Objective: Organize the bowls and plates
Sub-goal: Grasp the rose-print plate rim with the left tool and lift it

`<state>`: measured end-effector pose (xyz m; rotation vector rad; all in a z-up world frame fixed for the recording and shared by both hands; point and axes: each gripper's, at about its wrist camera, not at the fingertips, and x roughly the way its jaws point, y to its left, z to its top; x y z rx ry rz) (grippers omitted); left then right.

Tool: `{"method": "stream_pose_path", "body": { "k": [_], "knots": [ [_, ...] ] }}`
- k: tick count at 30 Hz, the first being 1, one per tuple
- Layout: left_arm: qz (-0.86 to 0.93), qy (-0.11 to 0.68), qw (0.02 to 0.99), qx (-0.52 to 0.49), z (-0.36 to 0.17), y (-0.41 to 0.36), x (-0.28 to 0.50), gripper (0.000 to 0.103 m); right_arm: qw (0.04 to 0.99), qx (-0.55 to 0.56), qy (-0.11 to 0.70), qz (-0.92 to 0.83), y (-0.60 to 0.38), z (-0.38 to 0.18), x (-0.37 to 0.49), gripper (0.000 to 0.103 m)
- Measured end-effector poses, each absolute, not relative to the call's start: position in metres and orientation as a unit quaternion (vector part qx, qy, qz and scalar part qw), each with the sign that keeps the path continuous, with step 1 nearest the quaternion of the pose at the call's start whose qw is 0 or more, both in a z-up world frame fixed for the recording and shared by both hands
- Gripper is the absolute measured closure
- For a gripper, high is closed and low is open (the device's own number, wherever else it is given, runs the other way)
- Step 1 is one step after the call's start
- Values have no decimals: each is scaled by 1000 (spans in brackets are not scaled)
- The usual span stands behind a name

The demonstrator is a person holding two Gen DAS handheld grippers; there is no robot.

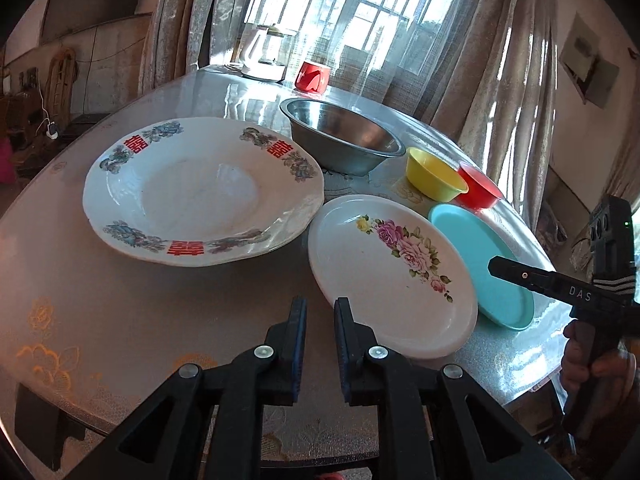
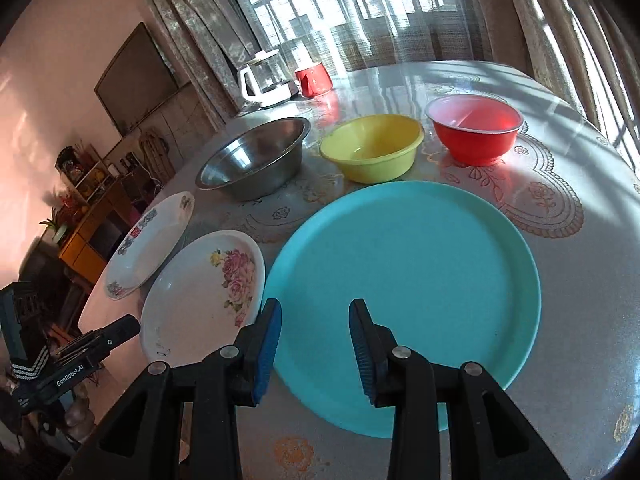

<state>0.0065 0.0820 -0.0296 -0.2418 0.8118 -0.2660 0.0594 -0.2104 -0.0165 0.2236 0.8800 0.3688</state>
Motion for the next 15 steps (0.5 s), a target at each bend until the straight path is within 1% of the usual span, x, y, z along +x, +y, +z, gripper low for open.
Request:
{"method": "stream_pose_path", "body": {
  "k": [5, 7, 9, 10, 15],
  "knots": [
    [-133, 391, 901, -132, -31, 87, 9, 87, 874, 83, 435, 201, -177, -25, 77, 68],
    [-136, 388, 902, -134, -31, 86, 12, 80, 870, 77, 440, 208, -170, -30, 82, 68],
    [-140, 389, 901, -134, -31, 84, 16, 78, 867, 73, 447, 207, -166, -34, 87, 68],
    [-140, 390, 900, -134, -31, 83, 18, 76, 866, 74, 448, 209, -164, -36, 89, 70],
    [-140, 387, 902, -129, -32, 81, 18, 76, 868, 63, 443, 216, -158, -32, 87, 74]
  ]
}}
